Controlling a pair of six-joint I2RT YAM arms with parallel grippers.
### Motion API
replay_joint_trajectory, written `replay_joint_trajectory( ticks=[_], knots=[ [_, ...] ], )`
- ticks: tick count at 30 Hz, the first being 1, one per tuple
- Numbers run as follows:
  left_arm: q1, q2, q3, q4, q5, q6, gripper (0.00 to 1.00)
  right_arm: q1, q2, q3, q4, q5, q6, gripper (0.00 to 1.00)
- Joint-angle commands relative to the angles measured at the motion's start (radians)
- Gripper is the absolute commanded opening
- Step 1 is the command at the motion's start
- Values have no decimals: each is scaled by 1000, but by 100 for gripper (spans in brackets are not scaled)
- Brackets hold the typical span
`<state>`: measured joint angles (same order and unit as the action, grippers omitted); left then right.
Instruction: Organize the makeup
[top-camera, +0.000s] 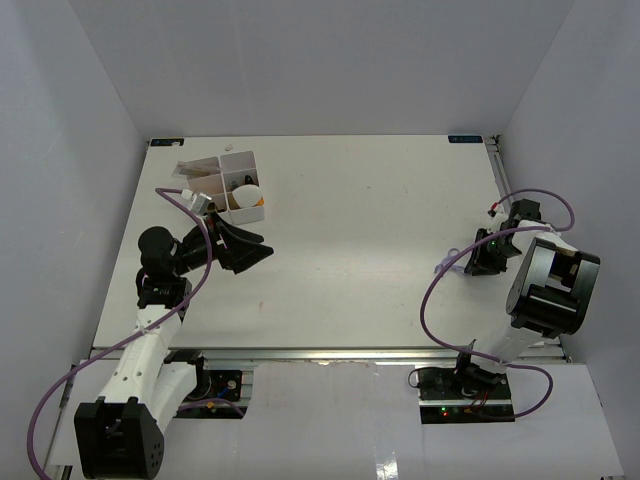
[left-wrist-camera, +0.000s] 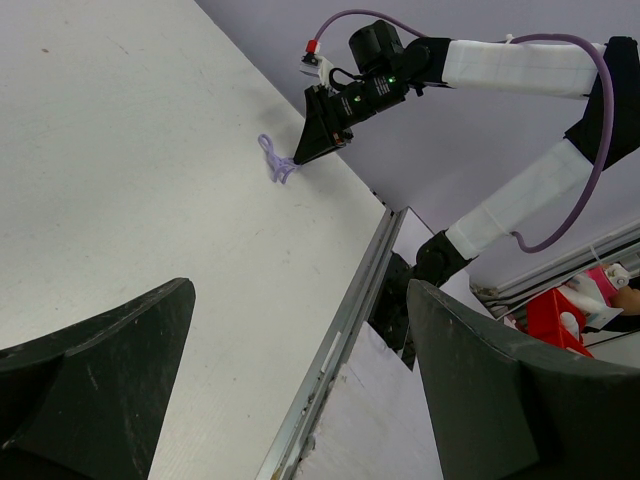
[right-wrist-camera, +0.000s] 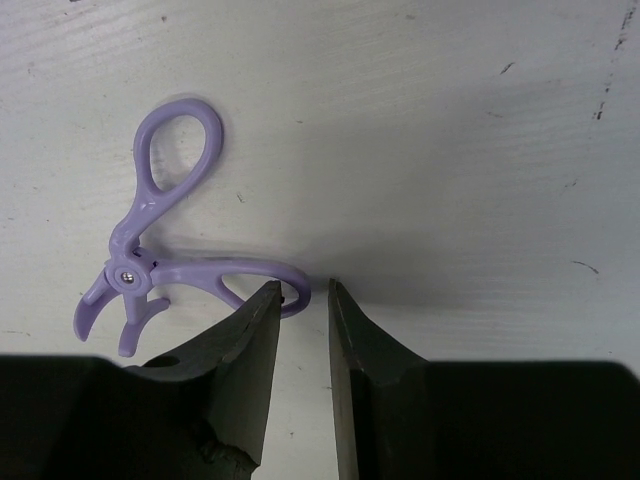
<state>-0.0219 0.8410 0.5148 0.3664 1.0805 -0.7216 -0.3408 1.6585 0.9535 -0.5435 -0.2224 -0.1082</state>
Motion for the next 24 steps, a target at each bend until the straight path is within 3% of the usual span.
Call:
replay_joint_trajectory(
  ticks=[1,17,24],
  knots=[
    [-3,-16,-1,5,10,21,98,14,15,-12,-26,15,-15,30],
    [-3,-17,0,6,15,21,98,16,5,9,-42,-82,-58,22],
    [-3,-12,0,7,13,21,98,14,8,24,-72,-184,-169,16]
  ],
)
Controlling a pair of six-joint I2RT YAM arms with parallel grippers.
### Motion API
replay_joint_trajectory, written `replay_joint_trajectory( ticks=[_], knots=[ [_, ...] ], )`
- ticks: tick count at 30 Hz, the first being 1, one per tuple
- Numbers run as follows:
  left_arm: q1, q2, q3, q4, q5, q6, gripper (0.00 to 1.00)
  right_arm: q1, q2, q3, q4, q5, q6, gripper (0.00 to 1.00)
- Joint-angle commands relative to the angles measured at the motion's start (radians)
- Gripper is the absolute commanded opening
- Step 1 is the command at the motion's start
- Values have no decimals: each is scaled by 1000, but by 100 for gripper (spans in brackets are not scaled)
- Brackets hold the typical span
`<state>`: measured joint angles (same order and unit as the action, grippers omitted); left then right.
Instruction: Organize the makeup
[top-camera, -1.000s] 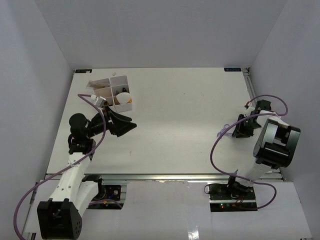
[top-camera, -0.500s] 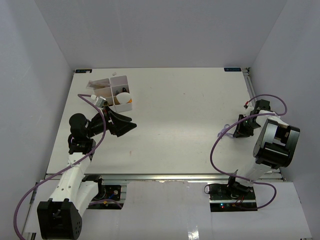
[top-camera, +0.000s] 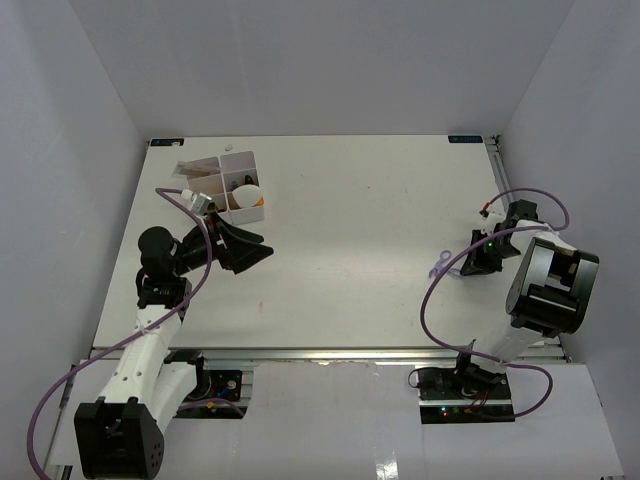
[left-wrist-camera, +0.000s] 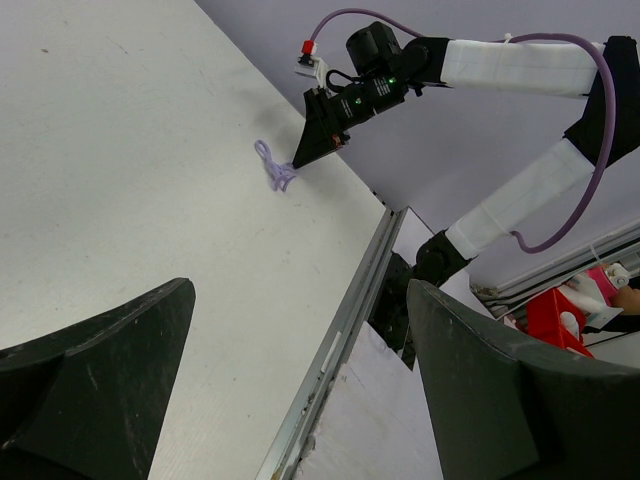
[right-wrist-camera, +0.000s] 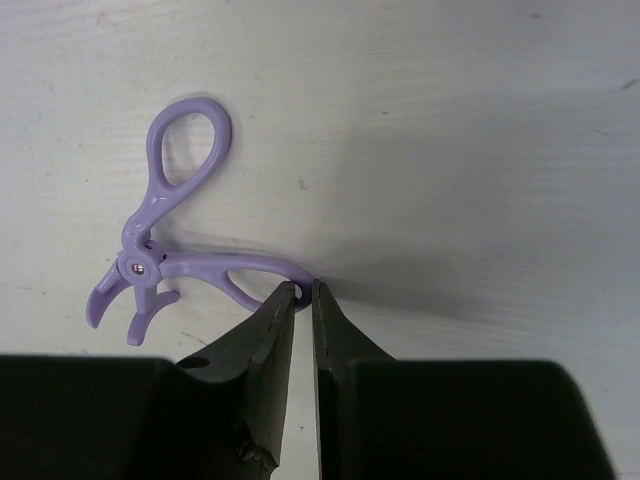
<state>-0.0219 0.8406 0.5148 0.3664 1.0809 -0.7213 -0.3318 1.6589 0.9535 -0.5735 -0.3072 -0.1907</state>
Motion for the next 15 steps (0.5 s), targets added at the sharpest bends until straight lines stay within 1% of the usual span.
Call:
replay_joint_trajectory(
  ticks=[1,12,15],
  knots=[
    [-3,-11,-1,6,13,20,98,5,9,24,-43,-108,-99,16],
    [-8,9,-7,23,14,15,98,11,15,36,-45,-147,-185,16],
    [-46,48,-4,27,9,19,98,15,9,41,-48,-168,-197,16]
  ],
)
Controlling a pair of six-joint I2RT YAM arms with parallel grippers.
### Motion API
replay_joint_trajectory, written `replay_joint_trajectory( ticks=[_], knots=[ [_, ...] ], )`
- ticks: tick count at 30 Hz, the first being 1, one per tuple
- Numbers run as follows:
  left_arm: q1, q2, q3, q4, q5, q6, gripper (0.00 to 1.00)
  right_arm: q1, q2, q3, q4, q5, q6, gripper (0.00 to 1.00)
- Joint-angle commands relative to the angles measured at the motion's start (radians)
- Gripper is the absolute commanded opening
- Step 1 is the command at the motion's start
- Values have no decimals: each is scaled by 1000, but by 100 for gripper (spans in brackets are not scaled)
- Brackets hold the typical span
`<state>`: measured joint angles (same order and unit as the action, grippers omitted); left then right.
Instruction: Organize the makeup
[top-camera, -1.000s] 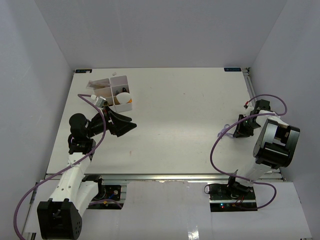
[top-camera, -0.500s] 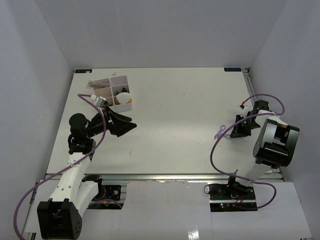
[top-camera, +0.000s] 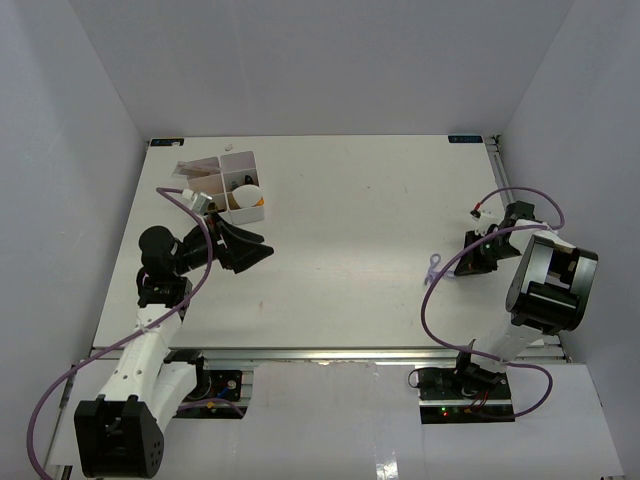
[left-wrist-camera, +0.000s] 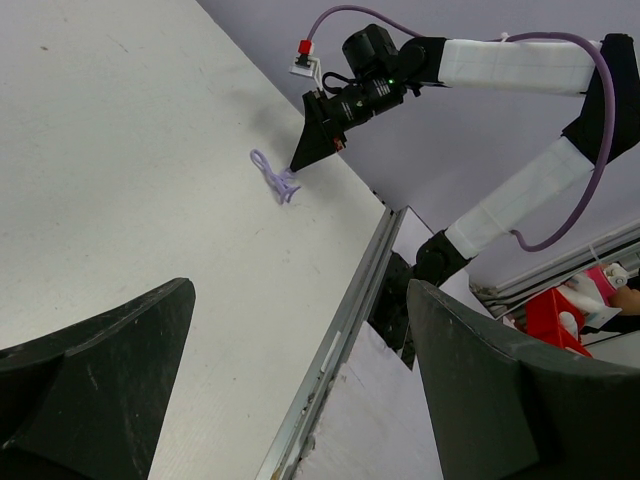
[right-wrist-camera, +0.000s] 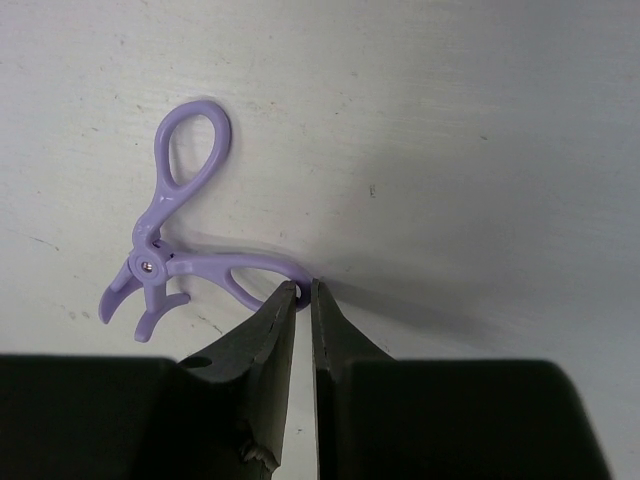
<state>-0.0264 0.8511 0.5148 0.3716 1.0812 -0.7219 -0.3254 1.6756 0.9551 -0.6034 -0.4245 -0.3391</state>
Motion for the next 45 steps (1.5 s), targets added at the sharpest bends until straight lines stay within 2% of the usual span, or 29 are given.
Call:
replay_joint_trajectory(
  ticks=[1,10,17,24,37,42,45],
  knots=[
    [-58,57,3,15,9,22,98,12,-11,42,-18,-60,-55,16],
    [-231,212,57,-3,-6,15,98,58,-33,54,-6,-124,-81,15],
    [-426,346,122,4,-176,-4,98,73,-27,42,11,-153,-88,15],
    [-565,536,193,65,-250,-67,98,104,-32,39,23,-171,-86,15],
    [-679,758,341,19,-383,-97,97,184,31,95,33,-171,-66,15],
    [-693,797,361,13,-403,-100,97,218,38,101,30,-161,-64,16],
    [-695,795,360,7,-402,-94,97,223,52,108,33,-149,-63,19]
  ],
)
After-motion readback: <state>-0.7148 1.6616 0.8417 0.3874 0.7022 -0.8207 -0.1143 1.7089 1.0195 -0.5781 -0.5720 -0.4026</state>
